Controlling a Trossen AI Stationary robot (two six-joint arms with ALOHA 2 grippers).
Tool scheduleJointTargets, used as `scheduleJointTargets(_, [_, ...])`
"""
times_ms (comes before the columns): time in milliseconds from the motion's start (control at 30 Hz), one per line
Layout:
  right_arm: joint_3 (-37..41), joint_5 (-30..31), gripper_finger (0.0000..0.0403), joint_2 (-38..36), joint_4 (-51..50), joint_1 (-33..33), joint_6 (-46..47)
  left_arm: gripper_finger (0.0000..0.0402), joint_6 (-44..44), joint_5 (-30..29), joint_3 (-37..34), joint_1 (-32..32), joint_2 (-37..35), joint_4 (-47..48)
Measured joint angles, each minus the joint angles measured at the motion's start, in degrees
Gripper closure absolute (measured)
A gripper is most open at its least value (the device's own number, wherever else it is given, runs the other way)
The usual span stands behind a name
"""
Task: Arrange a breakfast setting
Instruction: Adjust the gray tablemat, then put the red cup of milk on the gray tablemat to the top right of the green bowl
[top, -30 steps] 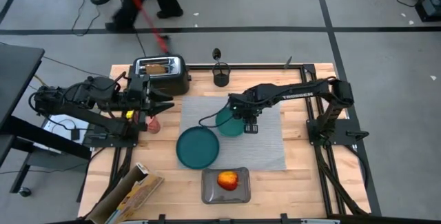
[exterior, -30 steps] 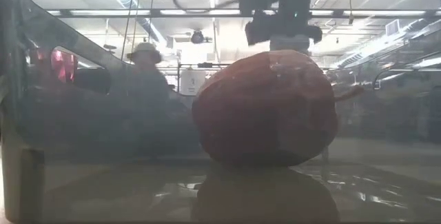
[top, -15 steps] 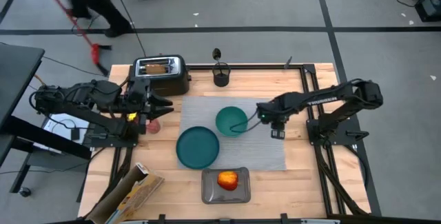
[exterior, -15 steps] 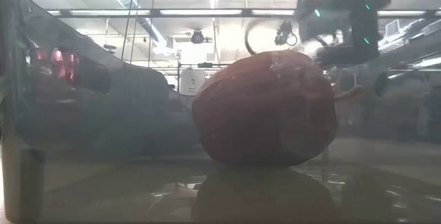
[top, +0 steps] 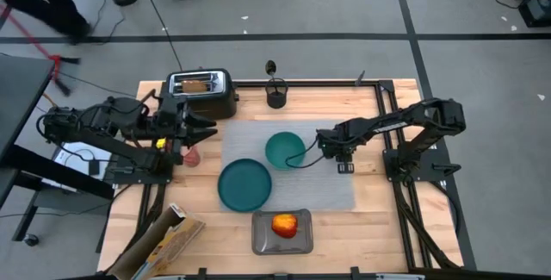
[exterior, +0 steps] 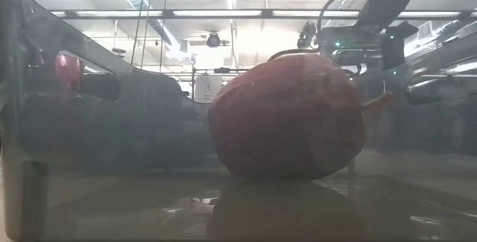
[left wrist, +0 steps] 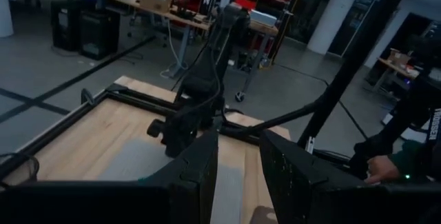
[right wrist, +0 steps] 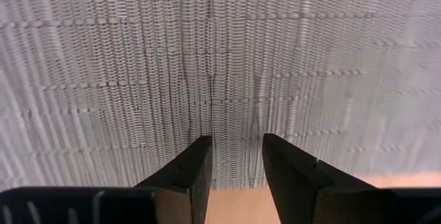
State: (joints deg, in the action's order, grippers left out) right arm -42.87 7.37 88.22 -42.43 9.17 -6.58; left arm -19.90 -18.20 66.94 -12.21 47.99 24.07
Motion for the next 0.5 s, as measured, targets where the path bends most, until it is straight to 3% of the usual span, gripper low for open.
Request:
scheduleJointTargets(200, [-2.55,0.12,0.0266,-5.37,-4.5,0.02,1.74,0.0285,0.07,-0.54,0.0,0.53,0.0,-0.02])
scheduleJointTargets(500, [-4.81,0.23,0.0266,-15.72,-5.91,-1.89,11.45,0.0285,-0.31,-2.26,0.0,0.53,0.0,0.27])
